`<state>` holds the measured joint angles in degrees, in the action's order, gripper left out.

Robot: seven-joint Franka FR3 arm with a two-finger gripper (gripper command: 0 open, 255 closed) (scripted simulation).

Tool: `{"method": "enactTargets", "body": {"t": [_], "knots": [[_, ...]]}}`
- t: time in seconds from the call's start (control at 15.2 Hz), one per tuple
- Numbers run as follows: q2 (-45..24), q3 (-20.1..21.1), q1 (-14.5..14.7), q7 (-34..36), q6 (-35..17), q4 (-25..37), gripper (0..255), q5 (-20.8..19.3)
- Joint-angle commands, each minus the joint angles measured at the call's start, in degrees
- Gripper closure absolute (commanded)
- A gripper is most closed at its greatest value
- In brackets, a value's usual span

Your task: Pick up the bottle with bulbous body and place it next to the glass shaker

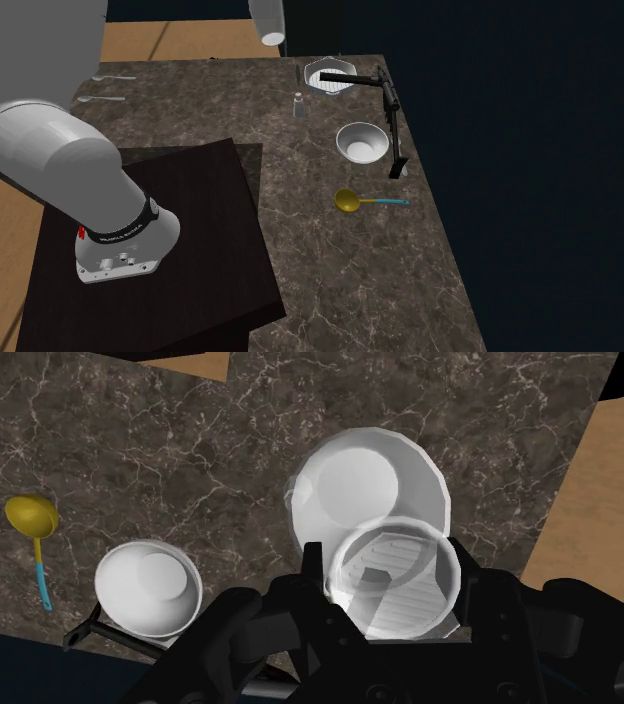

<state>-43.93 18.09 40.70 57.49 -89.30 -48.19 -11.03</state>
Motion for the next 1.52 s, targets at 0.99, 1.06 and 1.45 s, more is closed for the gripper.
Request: {"method": "enactTargets", "body": {"t": [0.99,1.06,1.45], "knots": [[1.78,0.07,-2.27,0.97,-14.55,-16.57,255,-0.01],[1.67,0.05,-2.33,1.01,-15.24,-17.16,255,-0.05],[0.68,-0.18,-2.55,1.26,-19.19,-20.18,255,-0.39]]}}
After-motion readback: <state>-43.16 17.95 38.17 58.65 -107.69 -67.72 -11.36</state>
